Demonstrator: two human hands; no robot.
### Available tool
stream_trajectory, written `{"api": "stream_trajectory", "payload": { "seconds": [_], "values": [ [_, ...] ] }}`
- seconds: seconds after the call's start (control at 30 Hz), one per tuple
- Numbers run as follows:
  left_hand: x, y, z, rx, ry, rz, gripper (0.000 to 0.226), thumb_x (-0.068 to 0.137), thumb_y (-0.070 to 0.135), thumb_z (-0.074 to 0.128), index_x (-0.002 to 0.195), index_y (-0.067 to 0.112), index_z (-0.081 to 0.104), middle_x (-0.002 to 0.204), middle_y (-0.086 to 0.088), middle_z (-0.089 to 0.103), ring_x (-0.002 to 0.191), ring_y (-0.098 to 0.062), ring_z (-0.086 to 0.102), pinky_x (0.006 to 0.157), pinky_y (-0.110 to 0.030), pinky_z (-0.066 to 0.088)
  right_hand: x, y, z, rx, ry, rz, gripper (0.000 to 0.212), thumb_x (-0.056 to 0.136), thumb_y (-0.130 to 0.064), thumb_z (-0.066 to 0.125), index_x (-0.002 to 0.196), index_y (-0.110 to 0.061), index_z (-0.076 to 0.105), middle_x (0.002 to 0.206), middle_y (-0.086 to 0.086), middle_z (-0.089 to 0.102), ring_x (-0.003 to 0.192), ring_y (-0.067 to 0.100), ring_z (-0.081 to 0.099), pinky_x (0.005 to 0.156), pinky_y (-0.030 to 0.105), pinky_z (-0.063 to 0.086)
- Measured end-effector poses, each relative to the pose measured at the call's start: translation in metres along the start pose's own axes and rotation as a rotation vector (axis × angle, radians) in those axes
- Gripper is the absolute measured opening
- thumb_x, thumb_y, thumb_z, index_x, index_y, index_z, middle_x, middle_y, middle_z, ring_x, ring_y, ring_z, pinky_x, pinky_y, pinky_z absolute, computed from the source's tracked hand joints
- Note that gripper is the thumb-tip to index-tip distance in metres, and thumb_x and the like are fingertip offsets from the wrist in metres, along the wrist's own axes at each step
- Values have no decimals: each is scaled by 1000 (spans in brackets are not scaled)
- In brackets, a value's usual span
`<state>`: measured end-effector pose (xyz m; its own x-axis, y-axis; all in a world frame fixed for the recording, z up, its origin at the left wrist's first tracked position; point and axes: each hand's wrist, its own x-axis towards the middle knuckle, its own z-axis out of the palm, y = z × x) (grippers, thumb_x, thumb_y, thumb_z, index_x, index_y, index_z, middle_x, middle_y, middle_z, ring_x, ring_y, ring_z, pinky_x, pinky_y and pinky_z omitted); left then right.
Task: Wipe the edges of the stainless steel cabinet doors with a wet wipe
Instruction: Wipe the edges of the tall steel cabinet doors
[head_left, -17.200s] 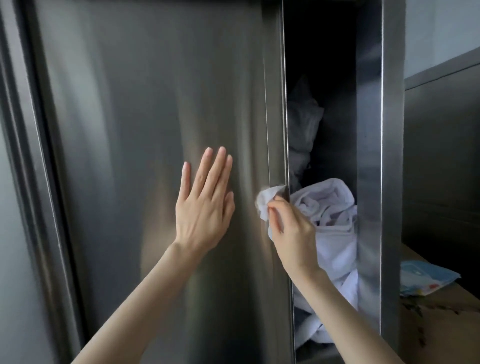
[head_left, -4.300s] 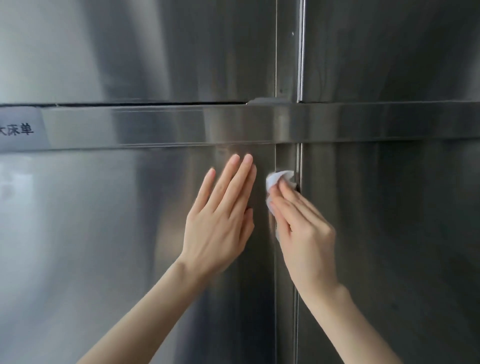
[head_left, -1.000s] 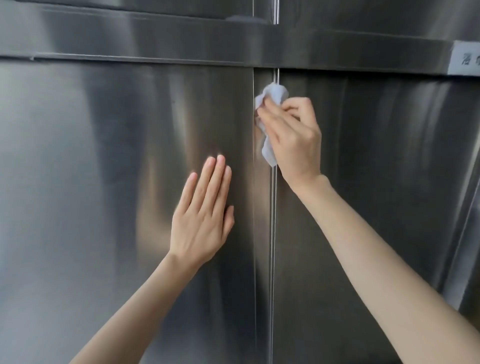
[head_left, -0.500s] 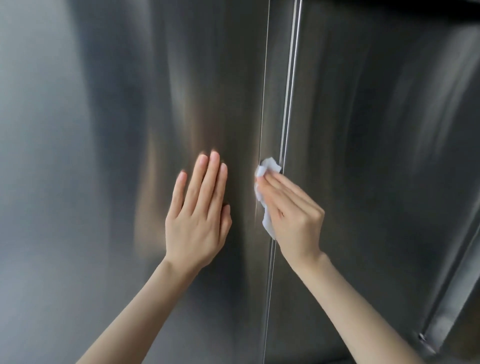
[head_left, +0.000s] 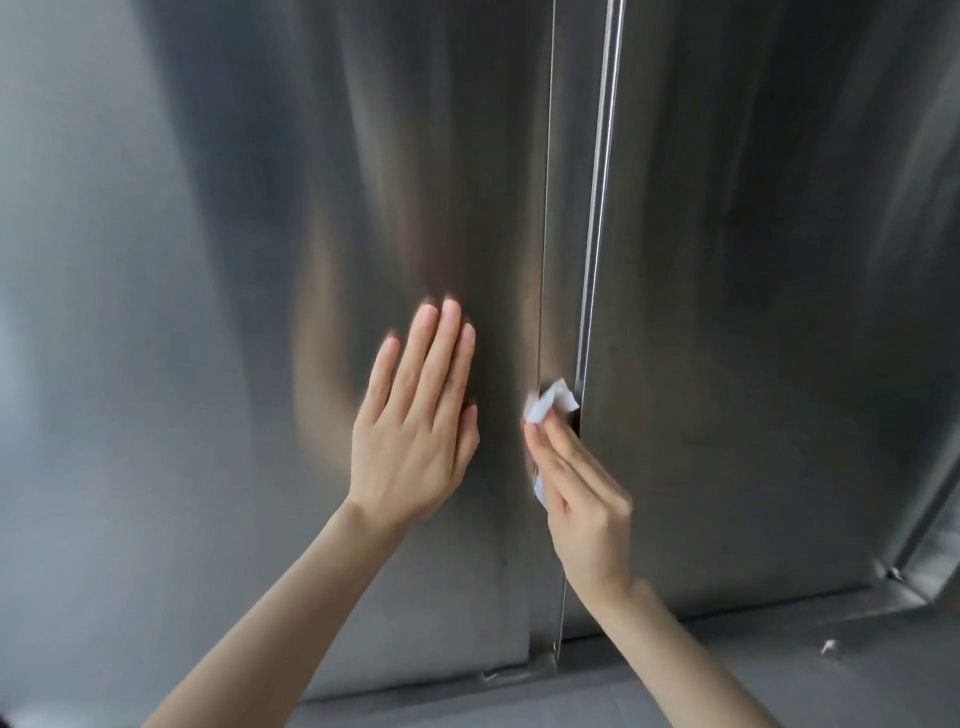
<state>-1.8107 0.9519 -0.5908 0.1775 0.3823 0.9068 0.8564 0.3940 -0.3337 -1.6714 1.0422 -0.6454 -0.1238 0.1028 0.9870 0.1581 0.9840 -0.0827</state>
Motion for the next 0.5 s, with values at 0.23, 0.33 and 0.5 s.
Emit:
{"api": "stream_trajectory", "payload": {
  "seconds": [0.23,0.33,0.5],
  "values": [
    [-11,18,9,13,85,-98,60,95,17,41,150,0,23,156,-12,14,146,-31,20,121,-43,10,55,2,8,115,194,51,21,86,1,67,106,-1,70,114,8,65,103,18,66,88,31,54],
    [-11,25,9,-6,89,-150,58,96,18,39,149,0,24,155,-11,14,145,-31,20,120,-44,11,30,4,14,104,194,72,19,91,-2,62,109,-2,69,118,9,64,108,17,64,91,32,53],
    [-12,24,4,-10,48,-148,57,98,19,40,149,-1,25,155,-18,27,144,-33,22,119,-46,12,-110,0,6,118,-101,153,21,90,-1,56,107,2,69,122,12,59,112,21,61,99,31,47]
  ]
}}
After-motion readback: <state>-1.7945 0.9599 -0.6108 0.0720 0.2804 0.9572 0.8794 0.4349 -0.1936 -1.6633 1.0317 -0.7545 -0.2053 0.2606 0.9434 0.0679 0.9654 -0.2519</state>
